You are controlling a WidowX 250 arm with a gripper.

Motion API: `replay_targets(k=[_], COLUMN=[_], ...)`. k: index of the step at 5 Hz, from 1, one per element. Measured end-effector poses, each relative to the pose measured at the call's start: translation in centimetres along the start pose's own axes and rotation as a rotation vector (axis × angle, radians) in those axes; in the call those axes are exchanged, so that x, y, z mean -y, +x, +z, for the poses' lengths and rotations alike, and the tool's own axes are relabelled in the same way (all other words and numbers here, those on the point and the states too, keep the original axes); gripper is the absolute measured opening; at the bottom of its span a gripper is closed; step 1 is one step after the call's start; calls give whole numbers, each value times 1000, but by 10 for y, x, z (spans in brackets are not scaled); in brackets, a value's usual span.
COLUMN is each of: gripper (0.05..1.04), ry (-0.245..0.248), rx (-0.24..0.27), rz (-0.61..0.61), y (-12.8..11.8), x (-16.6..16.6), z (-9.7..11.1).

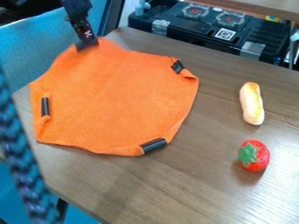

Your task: Unfold the cloth from bottom to top

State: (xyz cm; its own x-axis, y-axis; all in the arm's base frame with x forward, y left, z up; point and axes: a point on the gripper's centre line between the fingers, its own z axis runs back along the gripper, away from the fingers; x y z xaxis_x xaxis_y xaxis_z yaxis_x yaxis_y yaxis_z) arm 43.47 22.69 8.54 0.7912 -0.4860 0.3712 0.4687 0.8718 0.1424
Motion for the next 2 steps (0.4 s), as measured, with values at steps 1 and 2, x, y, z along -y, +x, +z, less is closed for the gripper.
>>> replay_targets(k=[1, 2], gripper=[770, 984], ry=[6, 3], rx=[-6, -6], rz=[-4, -2], y=[3, 3], x=[-4, -4], z=[6, 7])
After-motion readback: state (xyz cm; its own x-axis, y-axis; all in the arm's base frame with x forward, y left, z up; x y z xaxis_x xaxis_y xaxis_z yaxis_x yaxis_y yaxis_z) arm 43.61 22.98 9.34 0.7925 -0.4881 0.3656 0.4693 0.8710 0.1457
